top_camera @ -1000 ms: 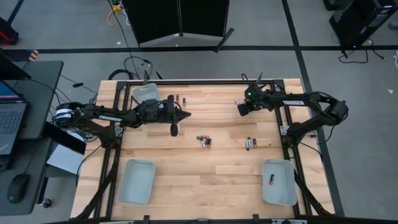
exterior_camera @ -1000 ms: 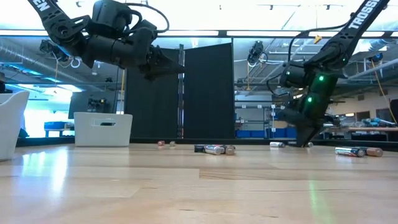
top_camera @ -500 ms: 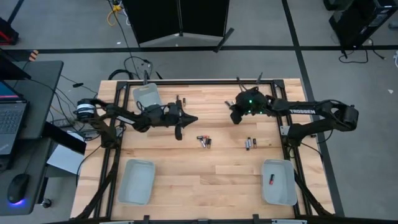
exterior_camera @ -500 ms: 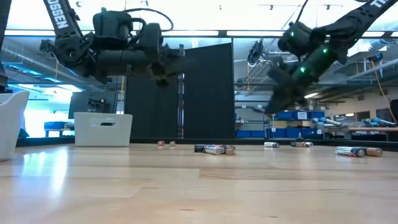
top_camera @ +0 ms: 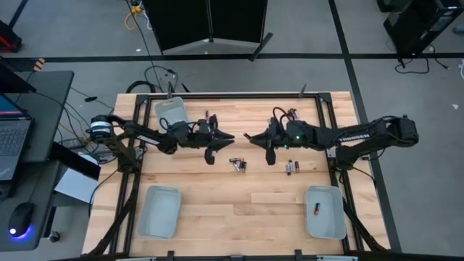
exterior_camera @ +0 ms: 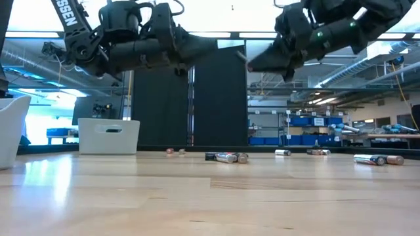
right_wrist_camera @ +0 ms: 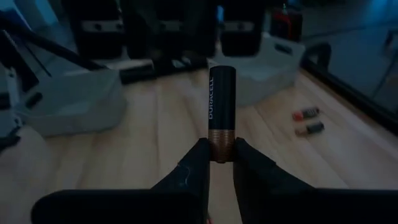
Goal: Sort batteries
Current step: Put the black-brown battery into the bottom left gray bin
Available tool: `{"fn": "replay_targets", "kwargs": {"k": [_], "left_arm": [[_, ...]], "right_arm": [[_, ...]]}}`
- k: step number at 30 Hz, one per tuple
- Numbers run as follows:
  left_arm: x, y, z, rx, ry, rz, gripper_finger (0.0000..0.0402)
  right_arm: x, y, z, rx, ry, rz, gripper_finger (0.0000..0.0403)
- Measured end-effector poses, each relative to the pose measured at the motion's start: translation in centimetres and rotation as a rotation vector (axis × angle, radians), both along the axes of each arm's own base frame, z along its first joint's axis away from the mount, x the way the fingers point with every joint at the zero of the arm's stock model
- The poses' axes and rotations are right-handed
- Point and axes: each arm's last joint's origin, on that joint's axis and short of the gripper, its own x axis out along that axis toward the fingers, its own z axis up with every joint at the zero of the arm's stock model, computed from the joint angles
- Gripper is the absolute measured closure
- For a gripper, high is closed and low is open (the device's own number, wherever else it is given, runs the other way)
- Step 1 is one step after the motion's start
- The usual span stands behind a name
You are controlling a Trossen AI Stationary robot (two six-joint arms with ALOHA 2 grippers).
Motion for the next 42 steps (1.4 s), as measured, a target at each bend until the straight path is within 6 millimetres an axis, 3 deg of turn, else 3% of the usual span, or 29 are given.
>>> {"fn": "replay_targets", "kwargs": {"k": [11, 19, 26, 32, 38, 42], "left_arm": [[2.1, -0.4, 1.7, 0.004, 0.032, -0.026, 0.0242], [3.4, -1.1, 3.1, 0.068, 0.016, -0.091, 0.0233], [5.2, -1.1, 2.6, 0.098, 0.048, -0.133, 0.0234], [5.6, -1.1, 3.1, 0.125, 0.029, -0.153, 0.0260], [5.6, -1.2, 3.0, 0.155, 0.036, -0.135, 0.0341], [5.7, -1.5, 3.0, 0.189, 0.034, -0.113, 0.0347]], "right_arm": [[0.4, 2.0, 1.0, -0.062, -0.102, 0.090, 0.0345], [0.4, 2.4, 1.1, -0.074, -0.113, 0.107, 0.0345], [0.5, 2.5, 1.2, -0.077, -0.121, 0.124, 0.0344], [0.5, 2.6, 1.2, -0.080, -0.122, 0.130, 0.0343], [0.4, 2.6, 1.2, -0.082, -0.119, 0.135, 0.0345], [0.4, 2.6, 1.2, -0.083, -0.116, 0.136, 0.0341]]}}
